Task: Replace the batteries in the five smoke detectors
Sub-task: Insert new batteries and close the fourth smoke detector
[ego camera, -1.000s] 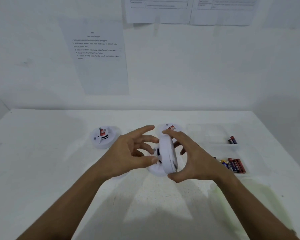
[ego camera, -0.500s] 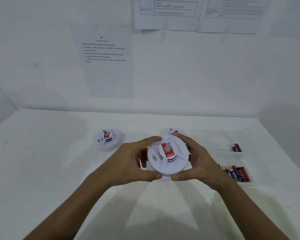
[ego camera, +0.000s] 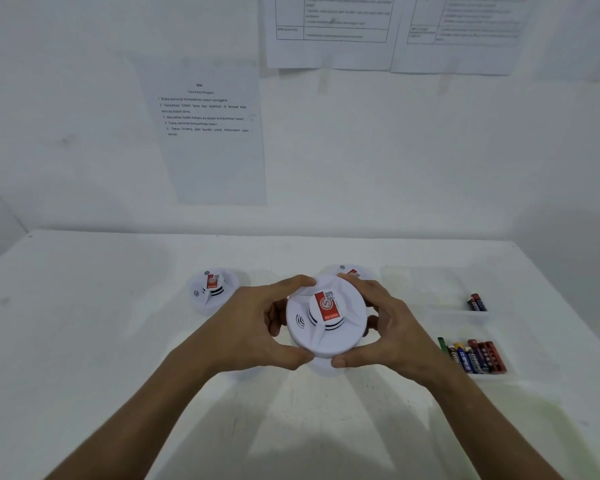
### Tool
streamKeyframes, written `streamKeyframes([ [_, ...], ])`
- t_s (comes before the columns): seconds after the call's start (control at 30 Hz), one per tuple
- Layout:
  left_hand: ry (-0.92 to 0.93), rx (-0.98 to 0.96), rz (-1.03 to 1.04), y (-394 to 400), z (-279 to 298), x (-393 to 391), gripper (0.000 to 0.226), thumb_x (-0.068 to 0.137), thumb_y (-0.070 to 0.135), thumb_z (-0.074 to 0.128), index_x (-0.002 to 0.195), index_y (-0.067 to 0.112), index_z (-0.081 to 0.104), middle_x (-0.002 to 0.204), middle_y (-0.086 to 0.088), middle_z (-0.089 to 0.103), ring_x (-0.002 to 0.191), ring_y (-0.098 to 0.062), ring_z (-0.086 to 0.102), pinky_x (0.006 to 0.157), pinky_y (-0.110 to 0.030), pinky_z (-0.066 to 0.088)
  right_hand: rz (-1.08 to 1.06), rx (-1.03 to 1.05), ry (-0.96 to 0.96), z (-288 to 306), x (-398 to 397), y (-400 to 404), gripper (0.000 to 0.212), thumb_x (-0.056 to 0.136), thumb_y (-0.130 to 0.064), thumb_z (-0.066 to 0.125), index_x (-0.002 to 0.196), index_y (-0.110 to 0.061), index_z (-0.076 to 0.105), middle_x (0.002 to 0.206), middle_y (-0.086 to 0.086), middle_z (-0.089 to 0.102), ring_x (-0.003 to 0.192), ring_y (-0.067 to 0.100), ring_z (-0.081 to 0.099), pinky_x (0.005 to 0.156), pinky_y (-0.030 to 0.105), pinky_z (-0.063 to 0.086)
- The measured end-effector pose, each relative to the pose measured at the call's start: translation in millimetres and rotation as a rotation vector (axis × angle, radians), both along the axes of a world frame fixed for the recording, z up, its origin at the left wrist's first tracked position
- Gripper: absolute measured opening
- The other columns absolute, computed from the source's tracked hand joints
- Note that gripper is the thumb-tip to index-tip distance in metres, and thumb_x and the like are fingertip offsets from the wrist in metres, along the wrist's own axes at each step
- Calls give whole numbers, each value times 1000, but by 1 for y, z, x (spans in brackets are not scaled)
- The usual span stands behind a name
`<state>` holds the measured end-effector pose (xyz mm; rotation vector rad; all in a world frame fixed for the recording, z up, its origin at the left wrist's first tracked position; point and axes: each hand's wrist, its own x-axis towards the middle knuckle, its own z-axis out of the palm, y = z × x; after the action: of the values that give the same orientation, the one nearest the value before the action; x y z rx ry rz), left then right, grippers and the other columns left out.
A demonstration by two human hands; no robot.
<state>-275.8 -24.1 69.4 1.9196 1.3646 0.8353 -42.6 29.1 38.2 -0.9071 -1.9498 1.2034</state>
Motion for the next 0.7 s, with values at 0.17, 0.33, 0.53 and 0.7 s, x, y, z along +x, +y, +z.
streamKeyframes([
  [0.17,10,19,-9,4,0,-7,78,65,26,85,132,43,49,85,-3,65,67,-25,51,61,-32,51,-6,-13,-1,-2,-7,2,97,47,-32,93,134,-38,51,131,-16,57,114,18,58,80,50,56],
  [0.33,13,15,-12,7,-3,-13,79,64,28,85,132,46,47,88,-1,67,68,-24,53,60,-26,51,-12,-29,-11,-4,-13,4,99,47,-32,94,136,-37,51,132,-14,56,115,18,57,81,51,56],
  [0.53,2,6,-15,12,-5,-17,81,63,29,85,132,46,47,84,0,66,67,-23,53,60,-26,51,-32,-27,-12,-4,-15,4,97,47,-34,93,134,-42,50,132,-15,56,117,17,57,83,50,57],
  [0.7,-9,20,-23,14,-5,-16,81,63,25,86,128,50,45,85,2,67,67,-22,53,59,-21,50,-45,-28,-24,-4,-15,4,96,48,-35,92,134,-41,50,131,-16,57,116,14,57,84,47,58],
])
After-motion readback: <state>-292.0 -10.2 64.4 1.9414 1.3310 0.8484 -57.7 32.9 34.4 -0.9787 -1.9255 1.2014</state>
